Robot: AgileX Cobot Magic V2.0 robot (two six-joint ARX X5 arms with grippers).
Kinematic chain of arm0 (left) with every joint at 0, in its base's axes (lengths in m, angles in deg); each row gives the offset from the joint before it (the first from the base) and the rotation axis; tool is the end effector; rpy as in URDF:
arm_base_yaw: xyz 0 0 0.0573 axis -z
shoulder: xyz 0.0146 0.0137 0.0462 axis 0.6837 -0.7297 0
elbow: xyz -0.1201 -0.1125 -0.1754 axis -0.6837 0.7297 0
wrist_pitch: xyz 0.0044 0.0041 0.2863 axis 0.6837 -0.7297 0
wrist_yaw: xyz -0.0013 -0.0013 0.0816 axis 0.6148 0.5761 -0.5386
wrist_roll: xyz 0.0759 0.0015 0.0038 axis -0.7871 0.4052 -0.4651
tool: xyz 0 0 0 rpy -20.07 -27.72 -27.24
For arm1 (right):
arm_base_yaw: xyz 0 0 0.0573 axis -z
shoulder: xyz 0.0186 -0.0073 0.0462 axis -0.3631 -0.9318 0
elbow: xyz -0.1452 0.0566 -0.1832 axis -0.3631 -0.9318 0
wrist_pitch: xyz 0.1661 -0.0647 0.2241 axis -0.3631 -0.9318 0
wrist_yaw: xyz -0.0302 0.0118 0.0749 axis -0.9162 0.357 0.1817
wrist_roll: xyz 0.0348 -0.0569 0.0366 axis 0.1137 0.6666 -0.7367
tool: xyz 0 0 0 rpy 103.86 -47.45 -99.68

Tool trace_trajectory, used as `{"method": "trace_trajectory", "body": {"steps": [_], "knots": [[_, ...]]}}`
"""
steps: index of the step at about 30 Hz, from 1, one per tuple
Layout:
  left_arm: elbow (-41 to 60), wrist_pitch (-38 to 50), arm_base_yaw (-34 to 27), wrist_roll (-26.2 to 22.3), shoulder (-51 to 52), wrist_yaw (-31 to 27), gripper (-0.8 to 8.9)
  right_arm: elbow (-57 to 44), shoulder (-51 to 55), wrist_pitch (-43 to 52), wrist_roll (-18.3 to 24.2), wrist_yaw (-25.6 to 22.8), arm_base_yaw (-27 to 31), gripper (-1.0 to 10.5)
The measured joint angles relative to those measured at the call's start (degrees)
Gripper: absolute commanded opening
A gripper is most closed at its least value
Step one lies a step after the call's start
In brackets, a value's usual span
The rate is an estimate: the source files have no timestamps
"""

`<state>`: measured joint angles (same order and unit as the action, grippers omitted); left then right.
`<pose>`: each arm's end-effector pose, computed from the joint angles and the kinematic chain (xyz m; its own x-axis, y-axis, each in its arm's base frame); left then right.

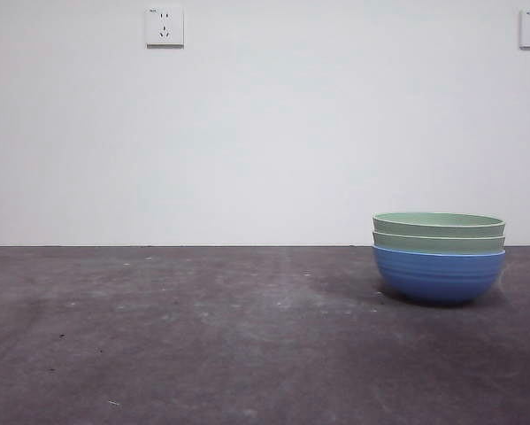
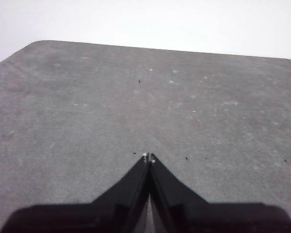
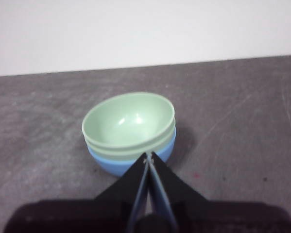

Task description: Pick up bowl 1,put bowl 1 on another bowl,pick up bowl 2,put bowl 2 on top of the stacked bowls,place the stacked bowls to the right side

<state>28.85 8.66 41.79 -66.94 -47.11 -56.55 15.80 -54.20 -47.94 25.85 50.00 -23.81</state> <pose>0.1854 0.0043 0.1462 0.9849 0.0241 -0.1717 -0.0412 0.9944 -0.0969 0.1857 0.0172 0.1724 0.9745 0.1911 -0.1172 -0.1826 0.9799 0.0798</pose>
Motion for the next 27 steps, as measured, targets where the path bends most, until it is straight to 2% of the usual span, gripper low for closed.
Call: {"method": "trace_trajectory", "body": {"steps": [15,20,27], "knots": [[0.0,0.0,0.0,0.0,0.0,0.0,-0.03,-4.6,4.3,-1.5,-1.5,0.0,0.0,0.0],[0.0,0.0,0.0,0.0,0.0,0.0,-0.03,-4.6,4.3,-1.5,-5.3,0.0,0.0,0.0],[0.0,0.0,0.0,0.0,0.0,0.0,-0.03,-4.6,4.3,-1.5,-6.7,0.0,0.0,0.0]]}}
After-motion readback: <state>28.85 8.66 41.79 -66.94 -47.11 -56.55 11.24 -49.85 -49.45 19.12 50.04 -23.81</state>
